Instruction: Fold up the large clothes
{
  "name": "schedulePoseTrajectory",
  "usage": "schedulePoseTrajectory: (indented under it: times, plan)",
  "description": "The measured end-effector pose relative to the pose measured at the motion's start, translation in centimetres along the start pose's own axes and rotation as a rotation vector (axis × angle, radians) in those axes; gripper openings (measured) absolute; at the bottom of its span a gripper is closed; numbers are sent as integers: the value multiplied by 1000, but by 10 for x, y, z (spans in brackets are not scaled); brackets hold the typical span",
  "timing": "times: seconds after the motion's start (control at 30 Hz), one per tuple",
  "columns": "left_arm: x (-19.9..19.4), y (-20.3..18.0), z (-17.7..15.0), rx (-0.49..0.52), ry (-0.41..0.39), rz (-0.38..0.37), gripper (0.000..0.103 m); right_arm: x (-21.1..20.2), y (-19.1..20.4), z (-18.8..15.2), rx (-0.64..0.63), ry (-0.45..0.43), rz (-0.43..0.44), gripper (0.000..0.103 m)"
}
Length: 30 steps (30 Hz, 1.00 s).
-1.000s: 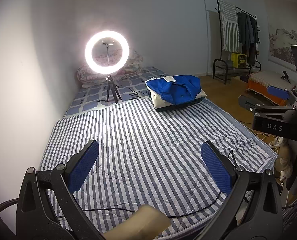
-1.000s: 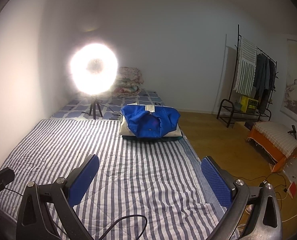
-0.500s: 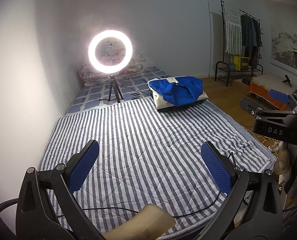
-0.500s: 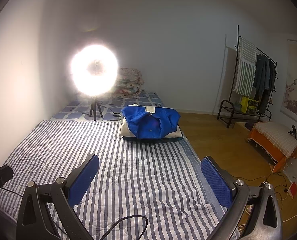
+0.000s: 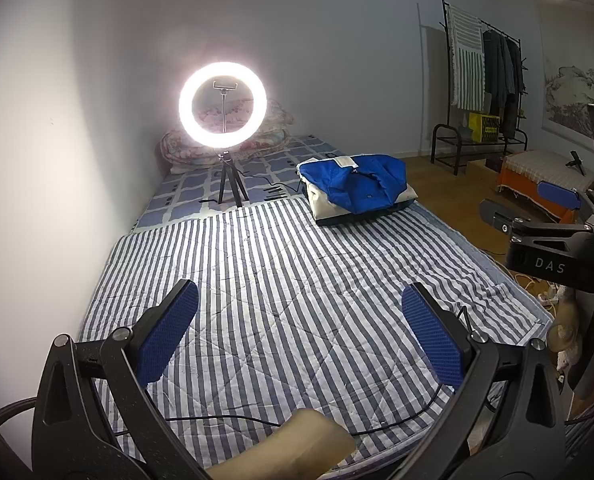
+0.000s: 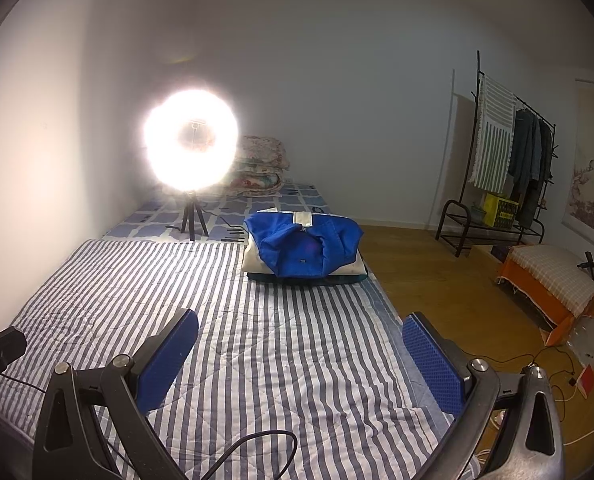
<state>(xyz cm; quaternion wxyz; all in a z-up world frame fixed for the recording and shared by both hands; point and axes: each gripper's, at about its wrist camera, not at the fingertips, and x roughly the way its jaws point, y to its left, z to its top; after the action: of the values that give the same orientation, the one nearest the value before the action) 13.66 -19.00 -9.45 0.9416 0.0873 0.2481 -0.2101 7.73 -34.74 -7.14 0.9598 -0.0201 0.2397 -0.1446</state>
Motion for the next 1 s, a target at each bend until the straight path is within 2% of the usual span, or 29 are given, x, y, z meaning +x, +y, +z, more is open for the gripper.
schedulePoseTrajectory:
  times: [1.0]
  plan:
    - [-2,-2,5,-10,-10,15,103,0,2,-2,-14,3,2,103]
